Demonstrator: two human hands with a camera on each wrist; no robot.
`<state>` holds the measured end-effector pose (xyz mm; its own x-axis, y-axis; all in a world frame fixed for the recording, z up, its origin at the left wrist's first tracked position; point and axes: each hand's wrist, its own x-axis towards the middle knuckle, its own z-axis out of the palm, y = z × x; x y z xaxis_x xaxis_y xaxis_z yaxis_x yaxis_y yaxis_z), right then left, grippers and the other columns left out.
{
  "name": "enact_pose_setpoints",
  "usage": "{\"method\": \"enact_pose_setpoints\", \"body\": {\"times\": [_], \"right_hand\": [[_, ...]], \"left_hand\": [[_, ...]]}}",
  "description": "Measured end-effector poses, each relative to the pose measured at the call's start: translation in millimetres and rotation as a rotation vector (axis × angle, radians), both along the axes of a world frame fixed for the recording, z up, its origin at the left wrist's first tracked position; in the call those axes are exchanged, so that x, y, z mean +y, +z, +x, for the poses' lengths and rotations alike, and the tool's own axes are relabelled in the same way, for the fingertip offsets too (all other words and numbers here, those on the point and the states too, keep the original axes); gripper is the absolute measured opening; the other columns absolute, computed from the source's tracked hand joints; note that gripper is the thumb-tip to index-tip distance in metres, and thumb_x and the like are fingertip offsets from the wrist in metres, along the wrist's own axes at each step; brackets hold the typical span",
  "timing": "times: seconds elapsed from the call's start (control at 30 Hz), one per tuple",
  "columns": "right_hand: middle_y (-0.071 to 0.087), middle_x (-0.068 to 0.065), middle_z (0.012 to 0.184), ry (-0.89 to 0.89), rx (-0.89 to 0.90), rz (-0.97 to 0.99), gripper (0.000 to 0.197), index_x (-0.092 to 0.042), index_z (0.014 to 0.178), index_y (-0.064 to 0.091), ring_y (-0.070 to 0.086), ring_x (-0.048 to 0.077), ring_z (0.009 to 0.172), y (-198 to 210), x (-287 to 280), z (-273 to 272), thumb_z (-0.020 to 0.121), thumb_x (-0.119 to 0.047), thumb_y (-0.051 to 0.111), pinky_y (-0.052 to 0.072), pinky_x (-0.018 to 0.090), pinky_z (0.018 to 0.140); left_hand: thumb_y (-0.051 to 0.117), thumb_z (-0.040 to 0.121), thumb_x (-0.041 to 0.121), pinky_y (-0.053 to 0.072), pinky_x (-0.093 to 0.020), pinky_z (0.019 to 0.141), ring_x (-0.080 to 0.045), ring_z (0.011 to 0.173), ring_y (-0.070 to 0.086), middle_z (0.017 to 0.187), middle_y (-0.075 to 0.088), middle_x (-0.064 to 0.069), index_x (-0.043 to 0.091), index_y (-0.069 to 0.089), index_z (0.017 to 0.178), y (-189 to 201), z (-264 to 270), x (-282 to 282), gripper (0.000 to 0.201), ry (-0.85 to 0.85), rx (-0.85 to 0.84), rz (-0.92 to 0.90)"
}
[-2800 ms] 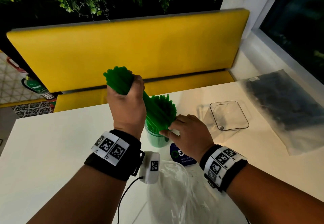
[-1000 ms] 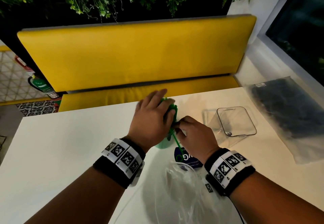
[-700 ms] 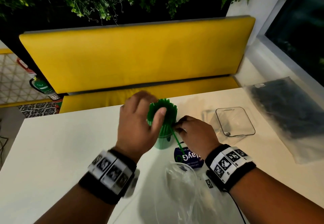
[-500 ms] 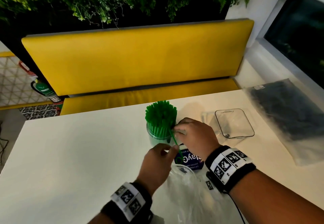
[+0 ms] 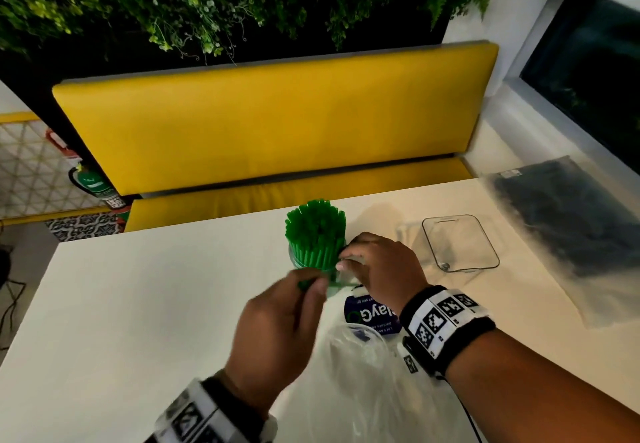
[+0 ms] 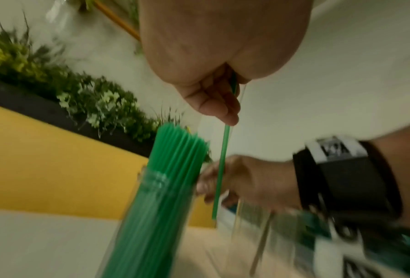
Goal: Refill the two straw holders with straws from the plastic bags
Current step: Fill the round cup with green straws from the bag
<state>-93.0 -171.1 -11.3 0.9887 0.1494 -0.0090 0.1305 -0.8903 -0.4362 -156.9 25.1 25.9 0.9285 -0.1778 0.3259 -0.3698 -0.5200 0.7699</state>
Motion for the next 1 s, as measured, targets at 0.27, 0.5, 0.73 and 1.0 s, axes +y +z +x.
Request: {"method": "enact_pose_setpoints", "body": {"times": [0.27, 0.5, 0.73, 1.0], "right_hand": [[0.068, -0.013, 0.103, -0.02, 0.002, -0.029, 0.022, -0.037, 0.101, 0.072, 0.065, 0.013, 0.088, -2, 1, 0, 0.09, -0.05, 0.058, 0.051, 0.029, 0.073], [0.066, -0.013, 0.106, -0.018, 0.042, -0.049, 0.022, -0.036, 0.103, 0.071, 0.064, 0.013, 0.092, 2, 4, 0, 0.09, -0.049, 0.057, 0.05, 0.03, 0.075], [0.065, -0.014, 0.109, -0.027, 0.071, -0.056, 0.022, -0.035, 0.104, 0.07, 0.062, 0.012, 0.096, 6, 3, 0, 0.092, -0.047, 0.056, 0.046, 0.028, 0.073], [0.067, -0.002, 0.11, -0.039, 0.038, -0.119, 0.025, -0.024, 0.11, 0.066, 0.063, 0.022, 0.099, 14, 7, -5, 0.095, -0.04, 0.052, 0.042, 0.029, 0.07]], "left_hand": [[0.037, 0.103, 0.046, 0.053, -0.04, 0.052, -0.022, 0.058, 0.067, 0.07, 0.067, 0.004, 0.023, 0.058, 0.102, 60, 22, 21, 0.031, 0.121, -0.288, 0.167], [0.048, 0.097, 0.036, 0.048, -0.031, 0.047, -0.023, 0.056, 0.064, 0.074, 0.071, 0.002, 0.017, 0.069, 0.093, 46, 35, 7, 0.028, 0.028, -0.31, 0.409], [0.069, 0.083, 0.049, 0.047, -0.029, 0.069, -0.022, 0.096, 0.062, 0.115, 0.058, -0.001, 0.024, 0.052, 0.128, 31, 57, -2, 0.055, 0.075, -0.071, 0.52], [0.025, 0.102, 0.053, 0.01, -0.065, 0.116, -0.033, 0.152, 0.005, 0.164, 0.016, -0.006, 0.033, 0.026, 0.153, 6, 94, -51, 0.054, -0.099, -0.098, 0.974]]}}
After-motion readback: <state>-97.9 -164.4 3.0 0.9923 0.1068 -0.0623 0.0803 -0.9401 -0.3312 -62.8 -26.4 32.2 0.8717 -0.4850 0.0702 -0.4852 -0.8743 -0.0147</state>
